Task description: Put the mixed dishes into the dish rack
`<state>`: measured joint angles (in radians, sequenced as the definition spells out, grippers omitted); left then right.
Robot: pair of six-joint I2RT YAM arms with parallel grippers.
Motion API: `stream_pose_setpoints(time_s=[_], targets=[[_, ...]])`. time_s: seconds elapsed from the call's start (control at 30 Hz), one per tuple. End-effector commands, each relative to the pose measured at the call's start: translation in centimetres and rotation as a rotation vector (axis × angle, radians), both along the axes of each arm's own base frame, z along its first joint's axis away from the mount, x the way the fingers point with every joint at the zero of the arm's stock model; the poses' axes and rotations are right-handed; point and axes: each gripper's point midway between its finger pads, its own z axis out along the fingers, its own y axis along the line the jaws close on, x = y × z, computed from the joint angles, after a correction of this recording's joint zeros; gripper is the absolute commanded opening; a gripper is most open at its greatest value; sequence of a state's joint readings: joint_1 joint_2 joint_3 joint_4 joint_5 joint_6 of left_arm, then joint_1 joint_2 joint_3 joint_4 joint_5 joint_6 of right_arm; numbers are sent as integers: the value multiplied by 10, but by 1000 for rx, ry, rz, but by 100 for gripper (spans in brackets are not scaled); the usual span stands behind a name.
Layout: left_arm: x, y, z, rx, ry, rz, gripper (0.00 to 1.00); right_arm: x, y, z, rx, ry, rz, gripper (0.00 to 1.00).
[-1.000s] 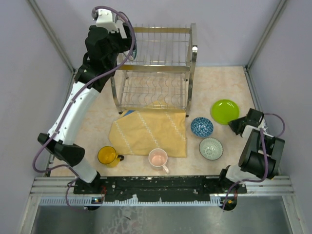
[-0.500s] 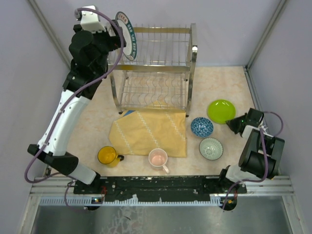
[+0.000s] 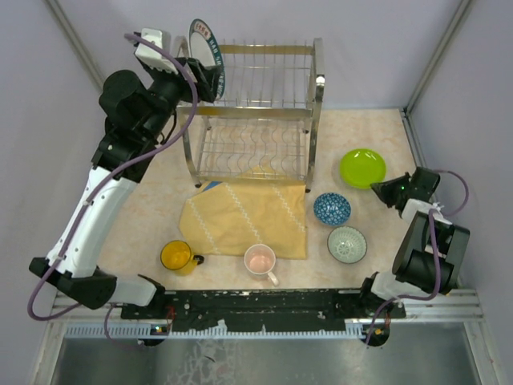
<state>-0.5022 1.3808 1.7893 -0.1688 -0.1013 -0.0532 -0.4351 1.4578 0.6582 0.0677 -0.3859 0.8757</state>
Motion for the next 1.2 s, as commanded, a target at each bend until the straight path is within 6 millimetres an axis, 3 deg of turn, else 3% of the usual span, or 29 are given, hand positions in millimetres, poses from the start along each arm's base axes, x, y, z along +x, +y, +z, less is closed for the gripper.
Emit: stream_pose_setpoints(time_s=[0.0,0.2,0.6,0.9,1.17], targets=[[-19,-21,-1,-24,-1,-148,96,22,0,48,13,-148,30,0],[-49,-41,-36,-21,84,-325,93,18,5,68,17,-177,41,0],[-115,-70,-125,-32,291,-589,88,-9,30,81,43,-217,64,0],[-136,-85,-190,-92,427,-706,88,-35,69,85,74,-237,164,0],[-141,-97,-225,-105,487,-781,89,-45,93,92,85,-271,238,0]])
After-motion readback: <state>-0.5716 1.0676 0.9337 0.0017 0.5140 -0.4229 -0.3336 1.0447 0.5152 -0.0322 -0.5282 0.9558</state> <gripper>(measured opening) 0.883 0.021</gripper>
